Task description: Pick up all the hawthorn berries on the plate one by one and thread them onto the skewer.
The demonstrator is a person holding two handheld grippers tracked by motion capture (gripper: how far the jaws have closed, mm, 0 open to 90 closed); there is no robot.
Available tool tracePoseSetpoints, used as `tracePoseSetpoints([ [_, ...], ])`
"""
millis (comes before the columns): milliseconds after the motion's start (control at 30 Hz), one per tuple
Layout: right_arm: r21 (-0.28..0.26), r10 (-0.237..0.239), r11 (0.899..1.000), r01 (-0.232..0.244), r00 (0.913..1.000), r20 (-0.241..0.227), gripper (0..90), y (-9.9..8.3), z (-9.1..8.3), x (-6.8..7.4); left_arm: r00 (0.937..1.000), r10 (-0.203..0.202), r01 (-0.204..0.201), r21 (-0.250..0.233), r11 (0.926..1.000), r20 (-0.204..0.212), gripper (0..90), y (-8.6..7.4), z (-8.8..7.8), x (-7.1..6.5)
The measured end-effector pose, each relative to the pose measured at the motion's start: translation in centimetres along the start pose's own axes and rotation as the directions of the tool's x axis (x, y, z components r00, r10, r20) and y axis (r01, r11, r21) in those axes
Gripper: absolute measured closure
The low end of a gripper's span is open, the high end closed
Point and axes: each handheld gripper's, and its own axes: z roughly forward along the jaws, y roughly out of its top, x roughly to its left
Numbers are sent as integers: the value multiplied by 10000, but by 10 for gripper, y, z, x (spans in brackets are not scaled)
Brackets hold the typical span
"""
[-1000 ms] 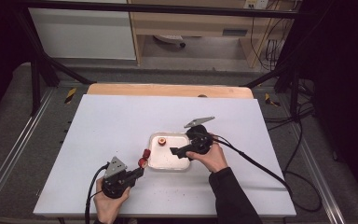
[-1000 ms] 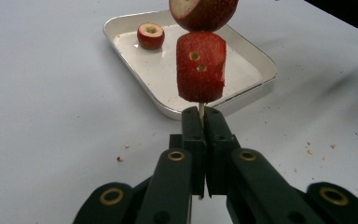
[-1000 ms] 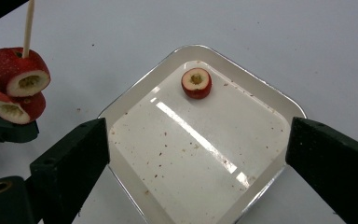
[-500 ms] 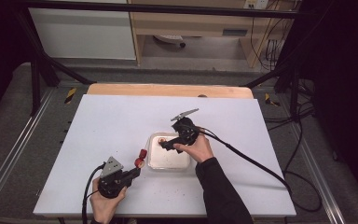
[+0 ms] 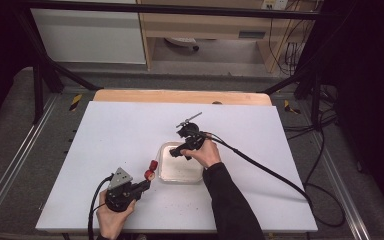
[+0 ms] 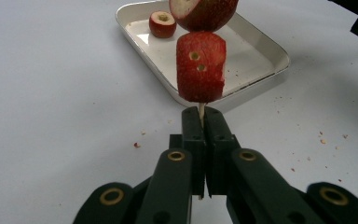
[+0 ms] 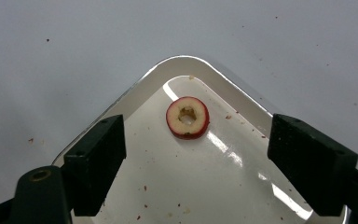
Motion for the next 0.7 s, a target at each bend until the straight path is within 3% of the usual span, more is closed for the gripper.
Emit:
tracePoseSetpoints([
  [300,886,-361,9954,360,9993,-3,268,10,19,2,10000,-1,1,34,10000,40,883,0,0,1],
  [533,1270,-533,9905,524,9986,40,340,15,27,0,10000,-51,50,62,10000,68,883,-1,1,1],
  [700,1175,-653,9909,658,9978,-83,408,16,32,0,10000,-24,23,96,10000,62,884,-1,2,0],
])
